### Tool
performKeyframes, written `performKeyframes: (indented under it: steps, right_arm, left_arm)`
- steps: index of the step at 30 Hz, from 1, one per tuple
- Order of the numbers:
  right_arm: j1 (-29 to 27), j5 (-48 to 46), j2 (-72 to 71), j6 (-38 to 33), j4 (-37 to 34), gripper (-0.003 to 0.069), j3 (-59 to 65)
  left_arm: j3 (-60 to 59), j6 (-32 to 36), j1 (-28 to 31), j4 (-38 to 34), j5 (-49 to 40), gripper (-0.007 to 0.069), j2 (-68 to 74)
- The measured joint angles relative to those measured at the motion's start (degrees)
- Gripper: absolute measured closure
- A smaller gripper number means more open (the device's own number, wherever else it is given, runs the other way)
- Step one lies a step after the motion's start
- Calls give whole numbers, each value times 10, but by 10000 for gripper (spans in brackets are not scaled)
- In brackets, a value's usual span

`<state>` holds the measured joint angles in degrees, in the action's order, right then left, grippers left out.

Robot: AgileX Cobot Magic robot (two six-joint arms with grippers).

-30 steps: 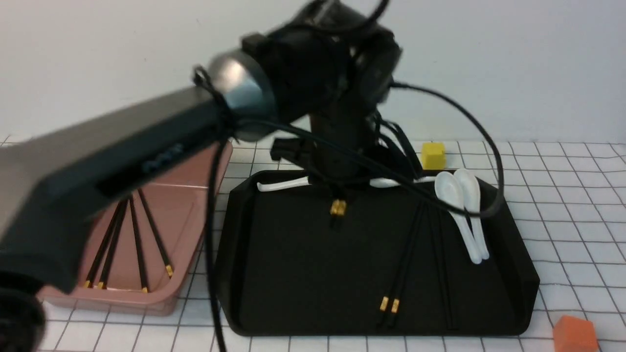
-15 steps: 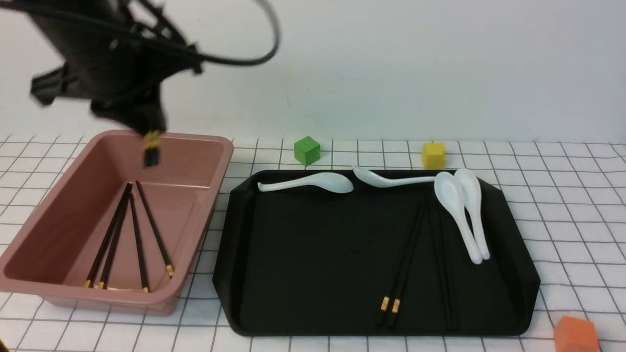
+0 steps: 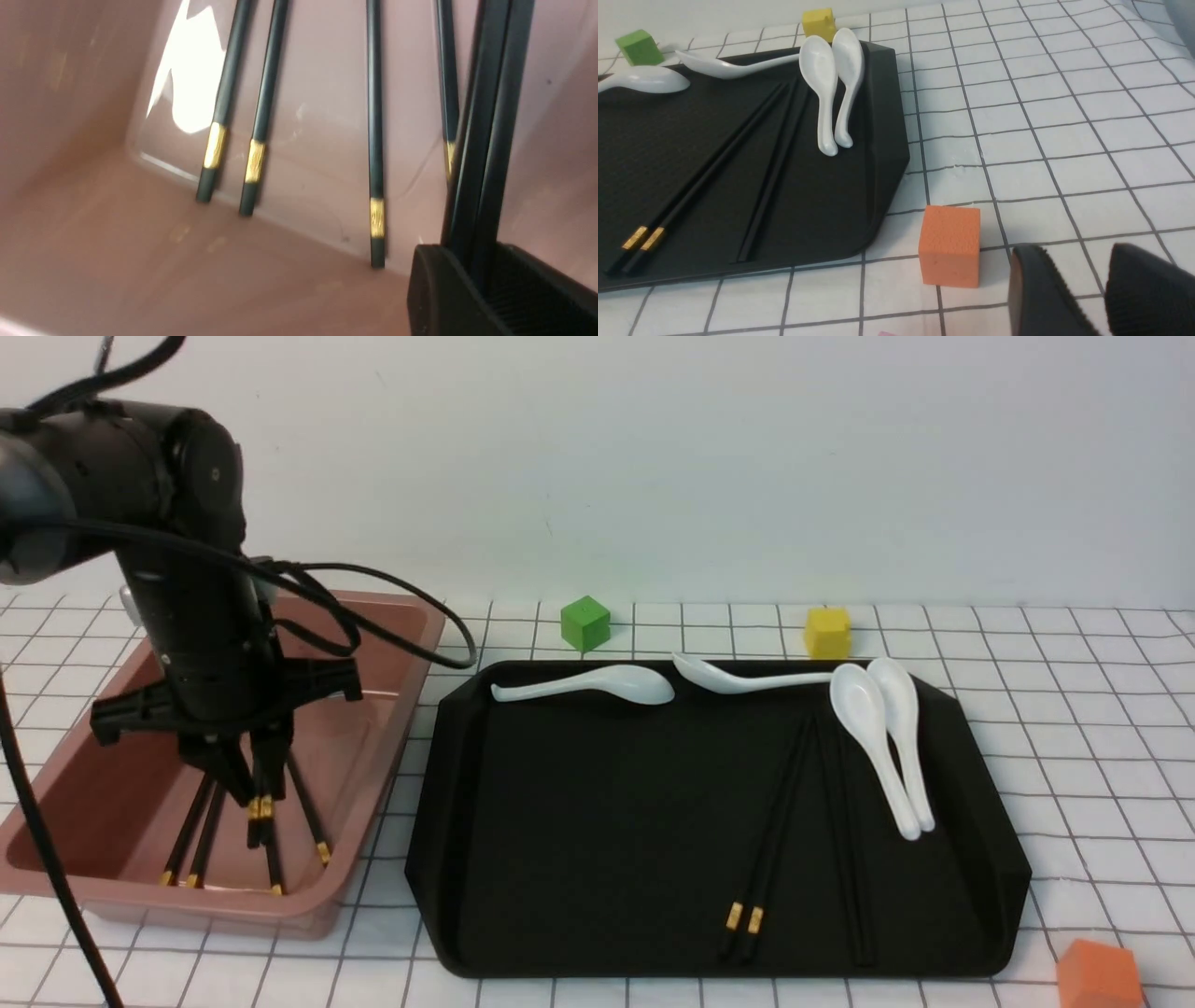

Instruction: On white black tablecloth take chopsticks from black tray and put them in box.

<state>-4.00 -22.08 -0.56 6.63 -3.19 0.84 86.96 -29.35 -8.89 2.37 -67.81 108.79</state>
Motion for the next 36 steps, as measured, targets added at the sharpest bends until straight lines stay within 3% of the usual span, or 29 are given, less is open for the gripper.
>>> performKeyframes:
  steps: [6,10,21,31,34,36]
  right_arm:
    - [0,0,0,0,0,419,0]
    - [0,0,0,0,0,419,0]
    - [0,0,0,0,0,419,0]
    - [0,0,0,0,0,419,0]
    - [0,0,0,0,0,419,0]
    - [0,0,0,0,0,419,0]
  left_arm:
    - [1,0,0,6,8,383,8]
    - [23,0,-2,7,-17,374,8]
    - [92,50,-48,46,-29,637,-152]
    - [-47,56,-50,54,-36,637,-400]
    - [-134,59,-50,48,-2,637,-484]
    - [-224,66,-50,46,86,637,-562]
